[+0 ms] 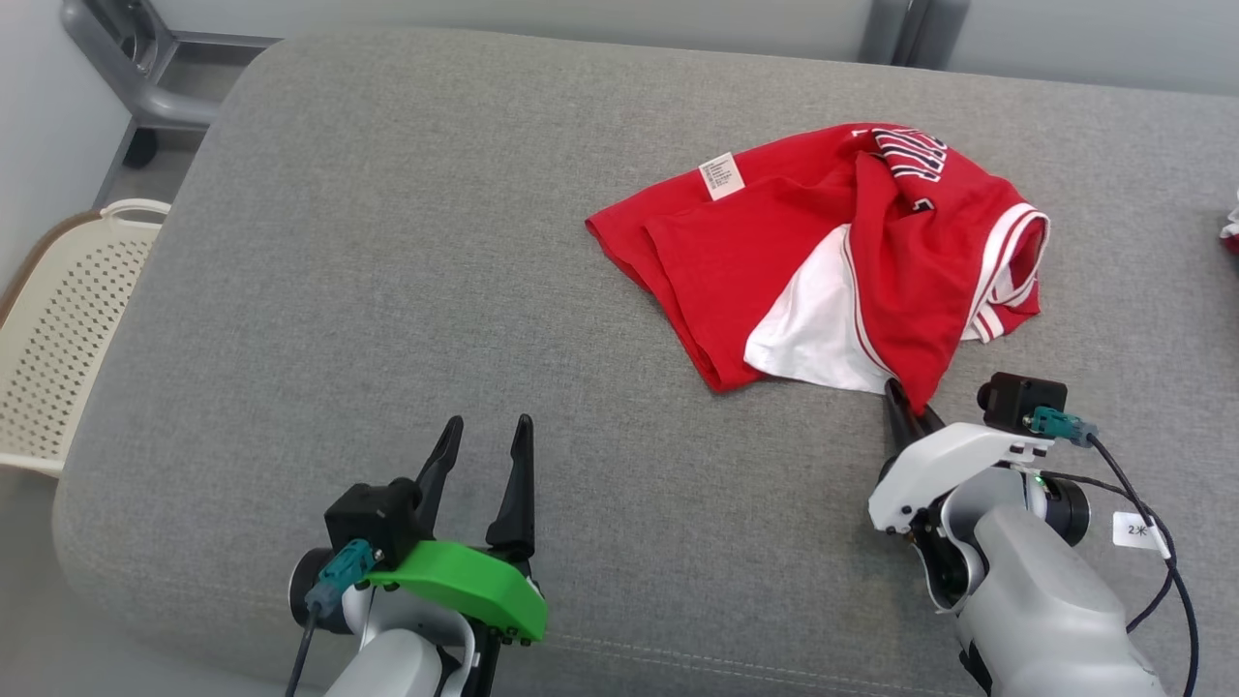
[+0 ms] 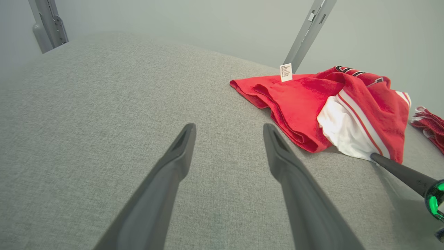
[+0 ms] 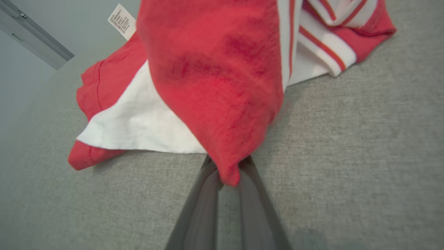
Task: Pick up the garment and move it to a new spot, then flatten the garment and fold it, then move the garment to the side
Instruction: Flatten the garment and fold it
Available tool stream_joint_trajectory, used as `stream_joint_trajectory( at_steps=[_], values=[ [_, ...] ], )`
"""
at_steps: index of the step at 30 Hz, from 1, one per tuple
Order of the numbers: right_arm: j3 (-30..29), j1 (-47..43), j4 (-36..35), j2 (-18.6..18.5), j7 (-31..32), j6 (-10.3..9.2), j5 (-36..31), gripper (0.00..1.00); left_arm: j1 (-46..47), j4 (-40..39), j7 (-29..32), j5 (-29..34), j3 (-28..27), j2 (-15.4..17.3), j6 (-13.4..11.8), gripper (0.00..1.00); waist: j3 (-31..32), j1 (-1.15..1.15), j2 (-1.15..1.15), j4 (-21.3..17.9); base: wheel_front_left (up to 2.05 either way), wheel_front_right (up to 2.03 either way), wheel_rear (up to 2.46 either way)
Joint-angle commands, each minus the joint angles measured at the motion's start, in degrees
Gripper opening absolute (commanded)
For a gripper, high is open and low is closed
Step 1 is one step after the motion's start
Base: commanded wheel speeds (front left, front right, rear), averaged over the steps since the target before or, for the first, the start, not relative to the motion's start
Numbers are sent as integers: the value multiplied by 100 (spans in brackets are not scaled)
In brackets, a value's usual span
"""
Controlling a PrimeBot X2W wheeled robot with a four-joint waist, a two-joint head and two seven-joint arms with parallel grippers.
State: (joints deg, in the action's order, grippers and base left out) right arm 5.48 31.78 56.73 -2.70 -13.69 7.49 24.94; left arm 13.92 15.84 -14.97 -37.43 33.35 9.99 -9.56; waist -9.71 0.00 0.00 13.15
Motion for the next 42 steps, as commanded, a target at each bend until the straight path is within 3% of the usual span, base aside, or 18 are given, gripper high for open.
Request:
stream_joint_trajectory(
  at_steps=[1, 6, 11, 15, 19, 26, 33, 35, 36, 37, 42],
  values=[
    [96, -90, -100, -38, 46, 0, 118, 0, -89, 18, -26, 60, -40, -17, 29, 100, 38, 0, 0, -134, 0, 0, 0],
    [304, -381, -722, -117, 446, 0, 308, 0, -173, 25, -26, 96, -115, -62, 61, 100, 126, 0, 0, -473, 0, 0, 0],
    [428, -883, -2030, -700, 1297, 0, 673, 0, -208, 53, -26, 133, -139, -110, 105, 100, 196, 0, 0, -787, 0, 0, 0],
    [318, -1300, -3104, -1326, 2361, 0, 932, 0, -216, 63, -26, 178, -133, -131, 137, 100, 186, 0, 0, -936, 0, 0, 0],
    [59, -1490, -3501, -1679, 3113, 0, 1097, 0, -162, 70, -26, 192, -111, -142, 155, 100, 140, 0, 0, -959, 0, 0, 0],
    [-365, -1265, -3144, -2099, 3908, 0, 1141, 0, -7, 105, 8, 251, -54, -93, 184, 100, -49, 0, 0, -816, 0, 0, 0],
    [-346, -657, -2204, -2279, 3724, 0, 915, 0, 75, 53, 66, 278, -38, -29, 151, 100, -215, 0, 0, -693, 0, 0, 0],
    [-305, -533, -2031, -2276, 3604, 0, 893, 15, 78, 41, 68, 272, -45, -12, 145, 100, -224, 0, 0, -711, 0, 0, 0],
    [-253, -479, -1971, -2284, 3542, 0, 874, 73, 75, 36, 74, 268, -49, -5, 134, 100, -221, 0, 0, -734, 0, 0, 0],
    [-190, -442, -1929, -2297, 3482, 0, 863, 100, 75, 38, 81, 265, -51, 3, 120, 100, -213, 0, 0, -762, 0, 0, 0],
    [239, -360, -1949, -2388, 3200, 0, 940, 100, 64, 47, 106, 197, -91, 51, 104, 100, -123, 0, 0, -1008, 0, 0, 0]
  ],
)
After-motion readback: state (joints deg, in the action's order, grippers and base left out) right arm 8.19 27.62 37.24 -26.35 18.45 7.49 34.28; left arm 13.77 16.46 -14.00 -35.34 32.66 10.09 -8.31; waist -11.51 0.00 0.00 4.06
